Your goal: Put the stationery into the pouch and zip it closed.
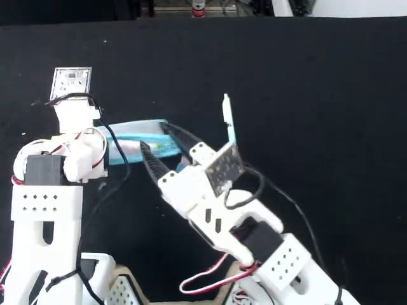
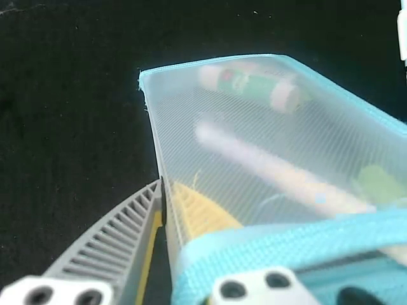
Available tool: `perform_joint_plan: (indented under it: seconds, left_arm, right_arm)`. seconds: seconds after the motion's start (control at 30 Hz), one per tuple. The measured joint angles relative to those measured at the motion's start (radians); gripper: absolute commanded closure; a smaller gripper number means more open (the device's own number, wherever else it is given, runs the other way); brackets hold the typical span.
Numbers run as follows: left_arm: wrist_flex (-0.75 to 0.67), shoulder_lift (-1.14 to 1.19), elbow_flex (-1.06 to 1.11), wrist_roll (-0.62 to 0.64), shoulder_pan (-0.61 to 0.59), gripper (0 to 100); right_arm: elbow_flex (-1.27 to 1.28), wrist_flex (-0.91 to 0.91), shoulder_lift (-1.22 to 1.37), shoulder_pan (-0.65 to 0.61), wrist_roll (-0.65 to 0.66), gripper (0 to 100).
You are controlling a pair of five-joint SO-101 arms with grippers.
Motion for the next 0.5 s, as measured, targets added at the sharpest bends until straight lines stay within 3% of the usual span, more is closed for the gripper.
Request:
perform_joint_plan:
  seconds: [0.13, 0.27, 0.5]
  left_arm:
    - [0.000, 0.000, 0.000, 0.000, 0.000, 97]
    - [0.000, 0.000, 0.000, 0.000, 0.000, 97]
    - [0.000, 0.000, 0.000, 0.000, 0.000, 97]
  right_arm:
    - [-0.129, 0.203, 0.000, 0.000, 0.000, 84.8]
    - [-0.224, 0.281, 0.000, 0.040, 0.000, 89.3]
    - [-0.342, 0.411, 0.003, 0.364, 0.000, 89.6]
